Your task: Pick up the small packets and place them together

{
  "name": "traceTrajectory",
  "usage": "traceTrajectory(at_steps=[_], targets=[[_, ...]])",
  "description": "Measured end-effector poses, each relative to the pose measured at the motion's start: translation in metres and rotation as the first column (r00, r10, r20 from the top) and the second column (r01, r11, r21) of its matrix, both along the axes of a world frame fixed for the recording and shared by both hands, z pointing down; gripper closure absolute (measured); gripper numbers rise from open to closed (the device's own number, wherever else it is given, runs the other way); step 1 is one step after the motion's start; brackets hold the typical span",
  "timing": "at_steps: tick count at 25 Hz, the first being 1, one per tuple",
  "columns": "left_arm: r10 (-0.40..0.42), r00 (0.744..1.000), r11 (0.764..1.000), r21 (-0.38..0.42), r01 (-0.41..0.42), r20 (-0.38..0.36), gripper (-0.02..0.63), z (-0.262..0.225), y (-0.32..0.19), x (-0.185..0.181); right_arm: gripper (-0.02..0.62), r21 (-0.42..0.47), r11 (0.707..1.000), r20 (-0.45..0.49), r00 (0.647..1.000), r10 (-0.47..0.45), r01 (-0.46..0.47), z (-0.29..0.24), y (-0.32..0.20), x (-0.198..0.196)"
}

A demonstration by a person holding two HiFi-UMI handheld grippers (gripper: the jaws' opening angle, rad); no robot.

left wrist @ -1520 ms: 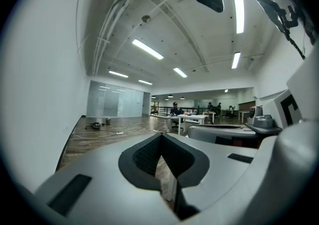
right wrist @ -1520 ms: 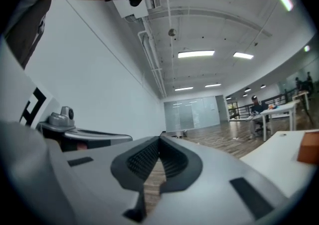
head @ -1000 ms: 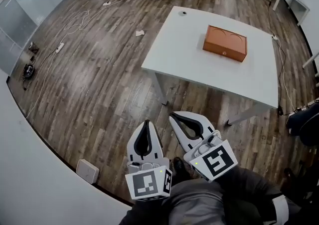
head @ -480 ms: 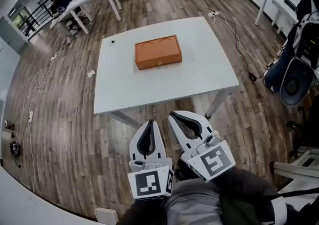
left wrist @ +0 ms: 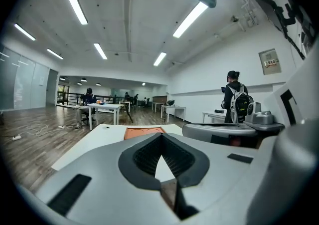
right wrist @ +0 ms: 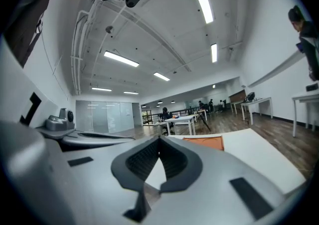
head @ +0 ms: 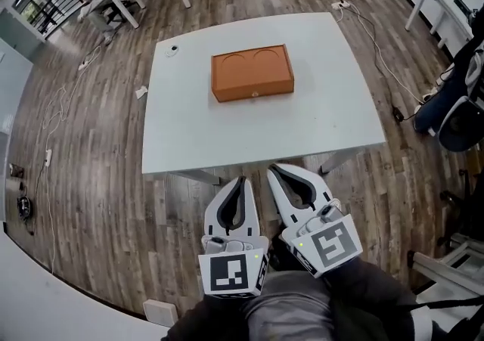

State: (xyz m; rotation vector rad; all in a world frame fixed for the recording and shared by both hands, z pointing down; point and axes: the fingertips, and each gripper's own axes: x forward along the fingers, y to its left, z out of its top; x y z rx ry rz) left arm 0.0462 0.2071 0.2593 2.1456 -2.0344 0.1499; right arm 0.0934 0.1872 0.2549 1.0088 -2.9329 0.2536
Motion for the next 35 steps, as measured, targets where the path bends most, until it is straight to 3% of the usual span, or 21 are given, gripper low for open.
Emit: traceTrajectory(at_steps=[6, 13, 19, 35], targets=[[0.02, 1.0, 0.999, -0.037, -0.02, 0.007, 0.606, 0.013, -0.05, -0.014, 0.591, -0.025, 1.0, -0.013, 1.0, -0.003, 0.003, 0.016, -0.043, -0.011], [0.051, 0.998, 0.998, 0.025, -0.052, 0.033, 0.606, -0.024, -0.097, -0.008, 0.591, 0.037, 0.999, 0.002, 1.0, 0.025, -0.025, -0.02, -0.093, -0.006], [0.036, 0.999, 0.999, 0.036, -0.037, 0.032, 0.606, -0.024, -0.121, -0.029, 0.591, 0.042, 0.999, -0.001, 1.0, 0.012, -0.012, -0.016, -0.117, -0.026], [0.122, 0.992, 0.991, -0.045, -0.123, -0.04, 0.606, 0.014, -0.199, -0.062, 0.591, -0.029, 0.995, -0.058, 0.994, 0.092, -0.093, 0.016, -0.194, -0.061]])
